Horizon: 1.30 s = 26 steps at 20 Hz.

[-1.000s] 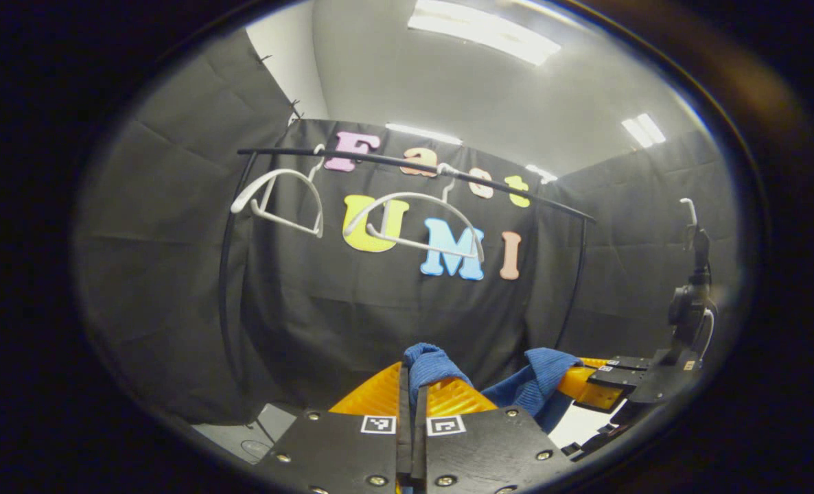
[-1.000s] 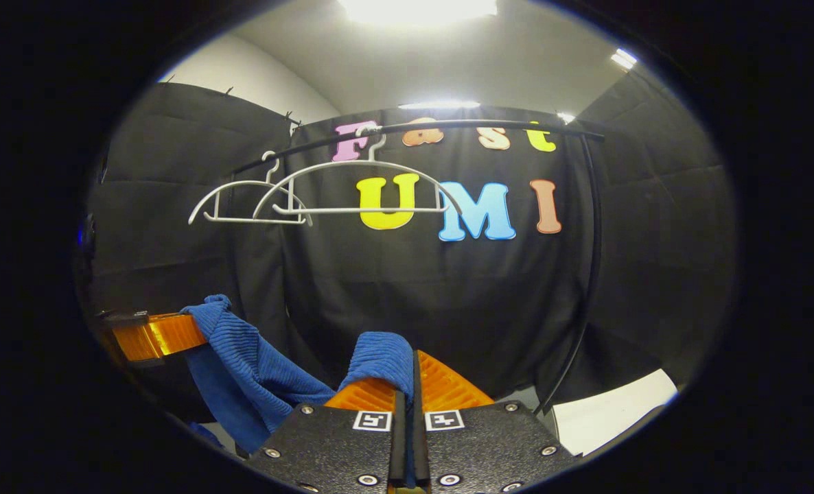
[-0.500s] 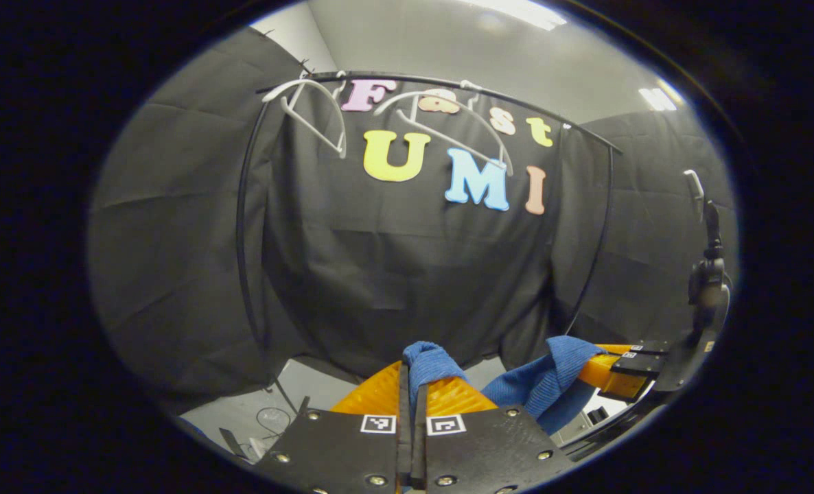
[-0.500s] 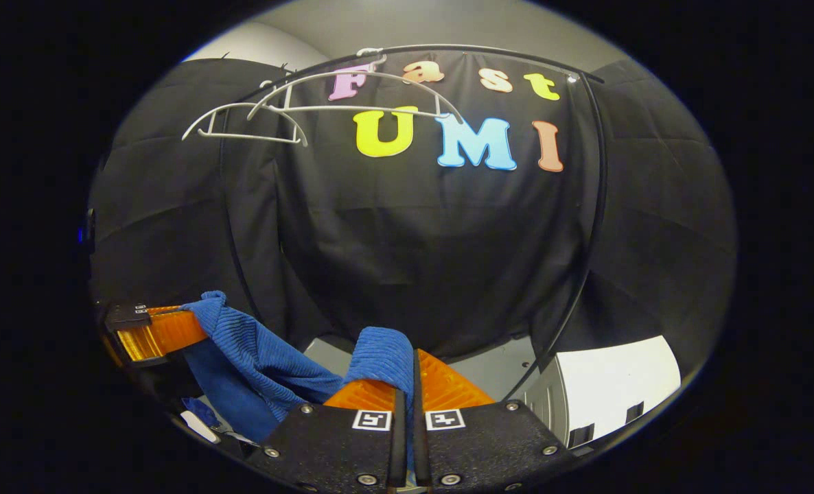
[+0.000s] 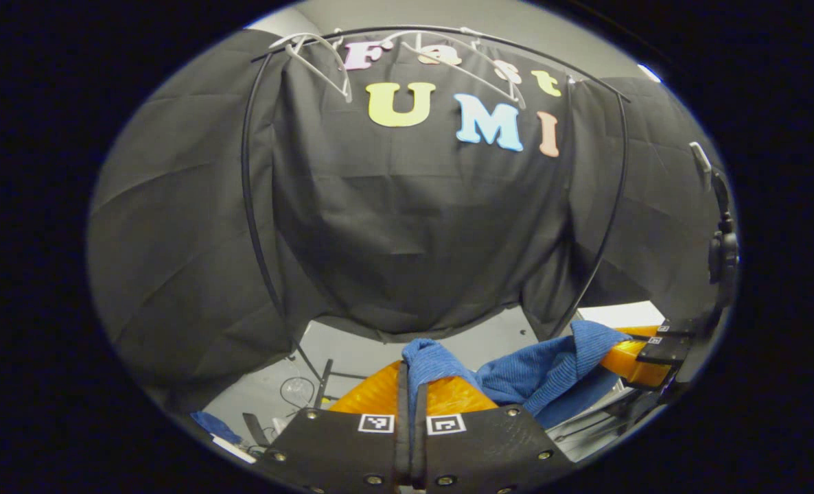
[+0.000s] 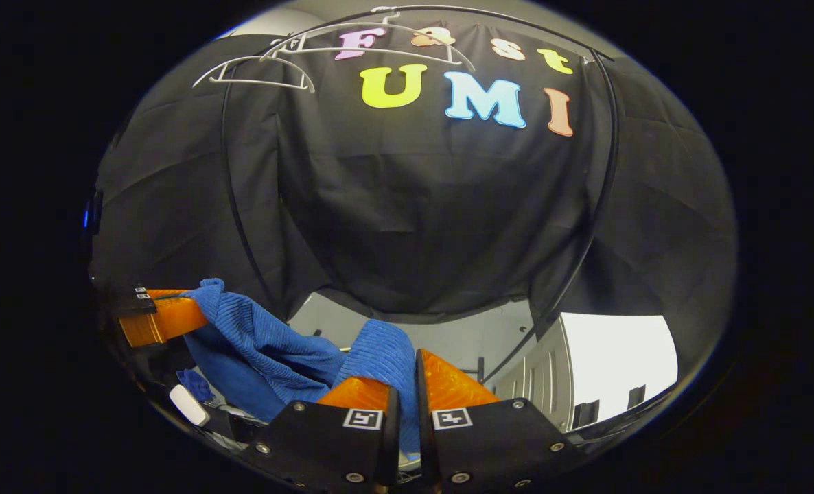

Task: Grasp the clothes on the hanger with both hands and then place them into the laundry hamper below.

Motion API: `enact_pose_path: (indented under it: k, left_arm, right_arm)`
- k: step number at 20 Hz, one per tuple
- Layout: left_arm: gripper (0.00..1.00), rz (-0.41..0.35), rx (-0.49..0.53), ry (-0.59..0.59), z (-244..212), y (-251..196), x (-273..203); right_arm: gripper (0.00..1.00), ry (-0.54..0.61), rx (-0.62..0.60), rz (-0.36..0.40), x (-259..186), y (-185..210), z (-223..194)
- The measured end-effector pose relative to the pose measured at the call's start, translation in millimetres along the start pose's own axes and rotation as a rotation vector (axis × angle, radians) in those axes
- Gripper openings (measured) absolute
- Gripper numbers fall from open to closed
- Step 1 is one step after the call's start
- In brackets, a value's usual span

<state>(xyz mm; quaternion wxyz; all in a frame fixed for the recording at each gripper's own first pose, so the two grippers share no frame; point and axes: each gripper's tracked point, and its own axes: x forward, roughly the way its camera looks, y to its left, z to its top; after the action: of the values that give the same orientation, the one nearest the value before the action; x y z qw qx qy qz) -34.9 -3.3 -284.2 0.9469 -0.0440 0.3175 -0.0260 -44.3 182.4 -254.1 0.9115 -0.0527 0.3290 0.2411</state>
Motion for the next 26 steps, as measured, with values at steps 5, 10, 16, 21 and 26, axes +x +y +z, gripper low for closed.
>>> enact_pose_path:
  k: [5,10,16,21,26]
  left_arm:
    - [0.29,0.001,-0.029,0.090,-31,-5,5]
    - [0.88,0.016,-0.010,0.051,-18,-2,1]
    - [0.88,0.045,-0.035,-0.009,3,12,-10]
    - [0.94,0.053,-0.045,-0.067,29,14,-16]
    - [0.94,0.058,-0.035,-0.207,94,19,-37]
  right_arm:
    - [0.40,0.033,0.031,-0.020,-3,-5,-21]
    - [0.89,0.004,-0.001,-0.019,-5,-4,-11]
    - [0.94,-0.039,-0.009,-0.010,-14,4,1]
    - [0.94,-0.101,0.007,-0.017,-25,0,24]
    - [0.94,-0.239,0.053,-0.045,-52,-16,87]
